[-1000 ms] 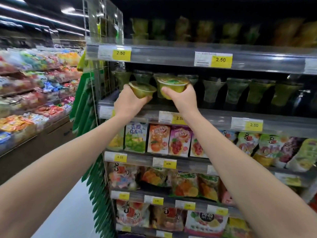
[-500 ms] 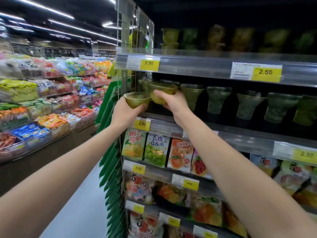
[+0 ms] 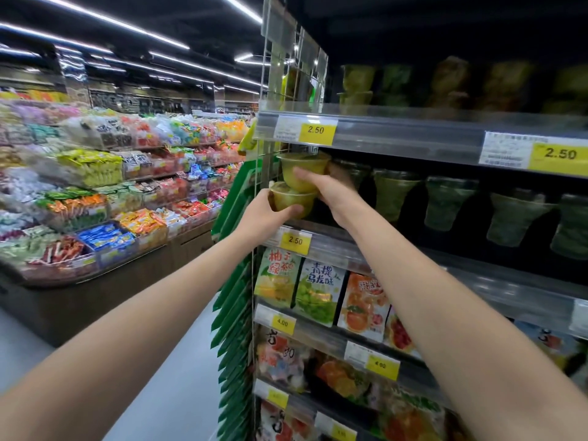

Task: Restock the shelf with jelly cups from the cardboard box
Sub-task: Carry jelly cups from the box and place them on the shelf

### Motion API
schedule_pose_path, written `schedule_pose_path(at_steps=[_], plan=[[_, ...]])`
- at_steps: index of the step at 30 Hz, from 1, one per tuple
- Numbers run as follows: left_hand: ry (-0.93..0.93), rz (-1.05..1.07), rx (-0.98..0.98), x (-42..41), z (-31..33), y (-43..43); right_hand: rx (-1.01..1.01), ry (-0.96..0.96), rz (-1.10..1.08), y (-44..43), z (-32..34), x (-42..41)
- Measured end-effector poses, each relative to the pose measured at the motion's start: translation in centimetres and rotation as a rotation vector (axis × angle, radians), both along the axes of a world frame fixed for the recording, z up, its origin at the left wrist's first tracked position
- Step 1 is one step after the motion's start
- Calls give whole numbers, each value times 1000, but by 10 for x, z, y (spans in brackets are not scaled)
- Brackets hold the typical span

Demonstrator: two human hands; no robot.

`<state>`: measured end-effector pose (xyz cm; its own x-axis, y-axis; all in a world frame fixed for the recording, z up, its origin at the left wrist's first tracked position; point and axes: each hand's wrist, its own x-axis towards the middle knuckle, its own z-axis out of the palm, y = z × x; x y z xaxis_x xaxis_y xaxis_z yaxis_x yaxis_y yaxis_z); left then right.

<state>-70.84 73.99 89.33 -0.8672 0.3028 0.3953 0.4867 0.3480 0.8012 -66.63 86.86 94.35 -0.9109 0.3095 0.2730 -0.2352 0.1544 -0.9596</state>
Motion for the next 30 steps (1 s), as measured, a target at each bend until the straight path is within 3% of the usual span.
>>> schedule_pose_path(at_steps=[23,27,30], plan=[[28,24,69,13,-7,-1,158,31,-137,-16,-7,14],[111,59,14,22,-15,-5,267,26,-248,-14,-14,37],[180,97,-104,29,-25,-6,498,-2,-327,-13,-24,56]])
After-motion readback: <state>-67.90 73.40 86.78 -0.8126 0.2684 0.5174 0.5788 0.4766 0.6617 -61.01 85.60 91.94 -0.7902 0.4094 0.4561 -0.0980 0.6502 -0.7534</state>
